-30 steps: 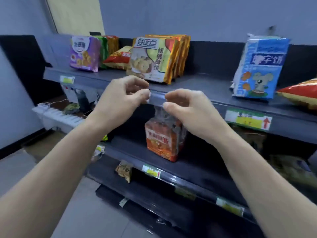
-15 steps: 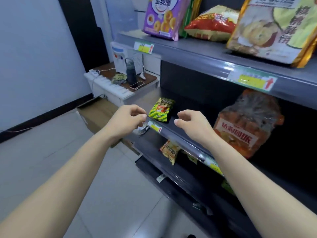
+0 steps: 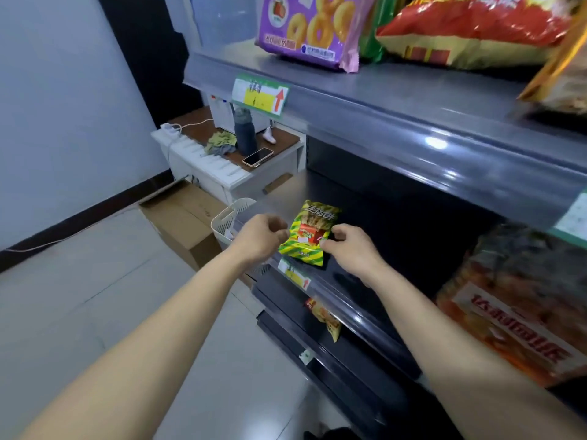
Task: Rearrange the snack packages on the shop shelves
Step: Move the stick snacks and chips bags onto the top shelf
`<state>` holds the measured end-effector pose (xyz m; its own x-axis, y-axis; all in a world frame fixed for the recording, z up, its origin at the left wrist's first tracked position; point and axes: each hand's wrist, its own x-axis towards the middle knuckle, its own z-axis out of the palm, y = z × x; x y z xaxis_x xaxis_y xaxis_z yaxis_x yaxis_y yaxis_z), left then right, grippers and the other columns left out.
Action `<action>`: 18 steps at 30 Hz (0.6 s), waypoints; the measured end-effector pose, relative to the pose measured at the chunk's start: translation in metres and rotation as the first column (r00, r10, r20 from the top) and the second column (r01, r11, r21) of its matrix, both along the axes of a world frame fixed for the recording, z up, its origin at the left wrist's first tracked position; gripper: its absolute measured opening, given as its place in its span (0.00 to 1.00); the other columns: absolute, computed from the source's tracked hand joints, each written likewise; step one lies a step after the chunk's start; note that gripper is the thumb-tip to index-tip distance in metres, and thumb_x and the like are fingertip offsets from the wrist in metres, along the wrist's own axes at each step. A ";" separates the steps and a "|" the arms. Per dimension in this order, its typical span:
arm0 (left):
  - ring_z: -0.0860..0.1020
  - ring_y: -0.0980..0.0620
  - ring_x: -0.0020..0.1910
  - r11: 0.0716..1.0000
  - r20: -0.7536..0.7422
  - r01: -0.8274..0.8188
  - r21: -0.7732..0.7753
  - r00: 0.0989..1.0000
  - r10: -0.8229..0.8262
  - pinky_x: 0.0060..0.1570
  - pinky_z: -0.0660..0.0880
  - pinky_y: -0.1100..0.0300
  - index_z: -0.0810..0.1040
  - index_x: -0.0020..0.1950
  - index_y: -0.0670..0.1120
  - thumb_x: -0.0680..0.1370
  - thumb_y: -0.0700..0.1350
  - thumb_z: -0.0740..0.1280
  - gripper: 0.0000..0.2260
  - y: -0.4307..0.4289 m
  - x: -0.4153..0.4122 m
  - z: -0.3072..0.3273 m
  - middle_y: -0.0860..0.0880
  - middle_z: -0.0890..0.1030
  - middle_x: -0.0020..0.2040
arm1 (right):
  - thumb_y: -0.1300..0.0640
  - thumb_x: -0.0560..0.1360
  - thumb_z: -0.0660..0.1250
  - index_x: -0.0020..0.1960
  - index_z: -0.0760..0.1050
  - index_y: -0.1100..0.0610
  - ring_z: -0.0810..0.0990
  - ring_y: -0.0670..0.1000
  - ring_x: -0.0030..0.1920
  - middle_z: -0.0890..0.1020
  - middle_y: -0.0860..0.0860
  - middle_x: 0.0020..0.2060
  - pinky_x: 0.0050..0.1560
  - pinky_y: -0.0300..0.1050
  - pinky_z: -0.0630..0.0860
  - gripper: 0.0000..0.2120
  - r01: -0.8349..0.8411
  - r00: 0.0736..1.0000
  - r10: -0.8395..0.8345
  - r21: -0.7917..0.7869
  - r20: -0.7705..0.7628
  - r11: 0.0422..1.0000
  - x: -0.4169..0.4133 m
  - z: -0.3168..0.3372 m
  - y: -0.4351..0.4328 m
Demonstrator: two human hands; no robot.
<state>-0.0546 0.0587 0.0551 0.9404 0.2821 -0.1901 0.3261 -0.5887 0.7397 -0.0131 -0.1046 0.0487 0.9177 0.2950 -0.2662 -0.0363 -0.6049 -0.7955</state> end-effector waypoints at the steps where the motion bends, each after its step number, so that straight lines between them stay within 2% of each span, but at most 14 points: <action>1: 0.77 0.45 0.53 1.000 -0.017 0.002 0.012 1.000 -0.002 0.52 0.71 0.58 0.76 0.60 0.39 0.78 0.43 0.64 0.12 0.002 0.013 -0.006 0.43 0.80 0.54 | 0.59 0.77 0.66 0.67 0.70 0.64 0.73 0.56 0.64 0.75 0.58 0.64 0.60 0.45 0.69 0.20 0.022 0.999 -0.022 0.004 -0.033 1.000 0.009 -0.004 0.004; 4: 0.76 0.44 0.60 1.000 -0.075 0.014 0.010 0.997 -0.013 0.58 0.70 0.57 0.74 0.64 0.37 0.78 0.42 0.65 0.16 0.006 0.045 -0.021 0.40 0.78 0.61 | 0.60 0.77 0.64 0.69 0.67 0.65 0.72 0.56 0.65 0.73 0.58 0.66 0.60 0.44 0.68 0.21 0.084 0.990 -0.082 0.010 -0.110 0.996 0.030 -0.016 0.015; 7: 0.74 0.44 0.63 0.999 -0.145 0.021 -0.041 0.989 -0.027 0.62 0.71 0.56 0.68 0.69 0.36 0.79 0.42 0.64 0.20 0.006 0.070 -0.036 0.40 0.74 0.66 | 0.59 0.78 0.64 0.70 0.66 0.63 0.72 0.56 0.65 0.74 0.57 0.64 0.58 0.42 0.68 0.22 0.164 0.954 -0.142 0.062 -0.265 0.984 0.044 -0.026 0.026; 10: 0.75 0.49 0.50 0.987 -0.212 -0.011 -0.159 0.977 -0.023 0.48 0.74 0.59 0.74 0.63 0.35 0.78 0.40 0.66 0.15 0.005 0.085 -0.049 0.43 0.78 0.53 | 0.58 0.77 0.65 0.65 0.71 0.61 0.76 0.57 0.61 0.78 0.57 0.62 0.66 0.49 0.69 0.18 0.328 0.855 -0.200 0.199 -0.478 0.924 0.054 -0.041 0.036; 12: 0.77 0.48 0.47 0.965 -0.222 -0.057 -0.255 0.975 -0.001 0.52 0.77 0.53 0.77 0.58 0.34 0.77 0.37 0.67 0.12 0.007 0.088 -0.055 0.42 0.80 0.50 | 0.61 0.77 0.64 0.61 0.73 0.61 0.80 0.53 0.51 0.81 0.57 0.55 0.67 0.51 0.70 0.13 0.433 0.797 -0.228 0.266 -0.559 0.861 0.054 -0.045 0.042; 13: 0.78 0.47 0.46 0.957 -0.218 -0.082 -0.279 0.976 0.020 0.53 0.77 0.52 0.77 0.56 0.34 0.76 0.36 0.67 0.10 0.009 0.087 -0.056 0.41 0.80 0.48 | 0.62 0.77 0.64 0.58 0.74 0.60 0.80 0.51 0.46 0.81 0.56 0.51 0.66 0.51 0.71 0.10 0.460 0.786 -0.234 0.289 -0.572 0.840 0.053 -0.045 0.044; 15: 0.77 0.47 0.44 0.949 -0.195 -0.110 -0.296 0.979 0.052 0.48 0.76 0.53 0.77 0.52 0.36 0.75 0.35 0.67 0.06 0.013 0.082 -0.055 0.41 0.80 0.45 | 0.63 0.77 0.63 0.53 0.75 0.60 0.80 0.50 0.42 0.81 0.55 0.43 0.63 0.52 0.73 0.05 0.490 0.777 -0.234 0.327 -0.585 0.808 0.047 -0.043 0.049; 18: 0.77 0.47 0.45 0.940 -0.140 -0.130 -0.315 0.986 0.089 0.47 0.75 0.56 0.76 0.57 0.37 0.75 0.35 0.68 0.11 0.022 0.071 -0.044 0.41 0.78 0.47 | 0.65 0.77 0.63 0.48 0.75 0.61 0.80 0.52 0.40 0.80 0.56 0.40 0.59 0.55 0.77 0.02 0.521 0.781 -0.251 0.375 -0.572 0.767 0.033 -0.033 0.059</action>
<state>0.0159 0.0807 0.0112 0.8711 0.2864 -0.3988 0.4744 -0.2812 0.8342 0.0202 -0.0458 0.0158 0.7784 0.1530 -0.6089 -0.6180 0.0155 -0.7861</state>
